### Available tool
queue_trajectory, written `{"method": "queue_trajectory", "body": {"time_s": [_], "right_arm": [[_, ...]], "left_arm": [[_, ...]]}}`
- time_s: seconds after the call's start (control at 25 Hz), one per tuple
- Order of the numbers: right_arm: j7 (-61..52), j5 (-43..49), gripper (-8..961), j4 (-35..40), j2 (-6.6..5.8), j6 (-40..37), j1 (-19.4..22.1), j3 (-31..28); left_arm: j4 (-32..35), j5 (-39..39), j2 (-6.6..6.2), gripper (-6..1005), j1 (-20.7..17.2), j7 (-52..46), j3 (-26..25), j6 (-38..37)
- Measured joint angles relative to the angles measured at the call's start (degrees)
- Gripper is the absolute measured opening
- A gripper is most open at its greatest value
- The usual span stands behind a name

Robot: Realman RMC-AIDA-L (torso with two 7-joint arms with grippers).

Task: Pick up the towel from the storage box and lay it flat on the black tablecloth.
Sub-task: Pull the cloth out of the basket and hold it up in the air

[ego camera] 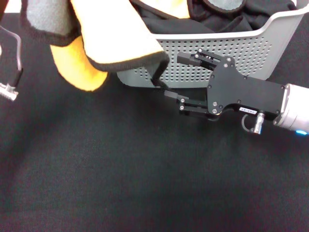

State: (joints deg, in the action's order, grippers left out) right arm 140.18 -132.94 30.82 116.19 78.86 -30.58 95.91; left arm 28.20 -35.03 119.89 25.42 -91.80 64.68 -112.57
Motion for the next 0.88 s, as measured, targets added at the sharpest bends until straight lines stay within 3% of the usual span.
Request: {"method": "queue_trajectory", "body": {"time_s": [0.48,0.88], "right_arm": [[2.0,-4.6,766,0.3,0.00,-5.4,-0.6,5.8],[2.6,-4.8,767,0.8,0.00,-7.0,-1.4,6.4]], "left_arm": [[-0.2,3.6,0.25,9,0.0,-1.4,2.7,-2.2],[-0.2,3.8,0.25,10,-0.1,-1.4,2.7,-2.3]]}}
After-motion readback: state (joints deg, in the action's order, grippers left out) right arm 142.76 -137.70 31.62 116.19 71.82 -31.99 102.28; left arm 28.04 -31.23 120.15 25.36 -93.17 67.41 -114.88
